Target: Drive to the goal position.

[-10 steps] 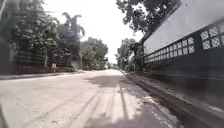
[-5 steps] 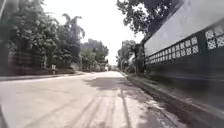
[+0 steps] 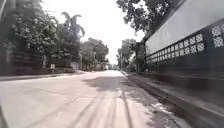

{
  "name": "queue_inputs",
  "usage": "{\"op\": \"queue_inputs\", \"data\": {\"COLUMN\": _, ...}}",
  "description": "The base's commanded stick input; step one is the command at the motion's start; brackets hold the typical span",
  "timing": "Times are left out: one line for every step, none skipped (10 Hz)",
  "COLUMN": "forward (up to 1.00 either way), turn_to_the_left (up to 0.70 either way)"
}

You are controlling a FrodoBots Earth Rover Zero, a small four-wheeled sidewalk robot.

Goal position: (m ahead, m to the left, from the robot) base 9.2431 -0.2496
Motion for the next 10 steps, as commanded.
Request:
{"op": "queue_inputs", "data": {"forward": 0.50, "turn_to_the_left": 0.00}}
{"op": "queue_inputs", "data": {"forward": 0.50, "turn_to_the_left": 0.00}}
{"op": "queue_inputs", "data": {"forward": 0.50, "turn_to_the_left": 0.00}}
{"op": "queue_inputs", "data": {"forward": 0.50, "turn_to_the_left": 0.00}}
{"op": "queue_inputs", "data": {"forward": 0.50, "turn_to_the_left": 0.00}}
{"op": "queue_inputs", "data": {"forward": 0.50, "turn_to_the_left": 0.00}}
{"op": "queue_inputs", "data": {"forward": 0.50, "turn_to_the_left": 0.00}}
{"op": "queue_inputs", "data": {"forward": 0.50, "turn_to_the_left": 0.00}}
{"op": "queue_inputs", "data": {"forward": 0.50, "turn_to_the_left": 0.00}}
{"op": "queue_inputs", "data": {"forward": 0.50, "turn_to_the_left": 0.00}}
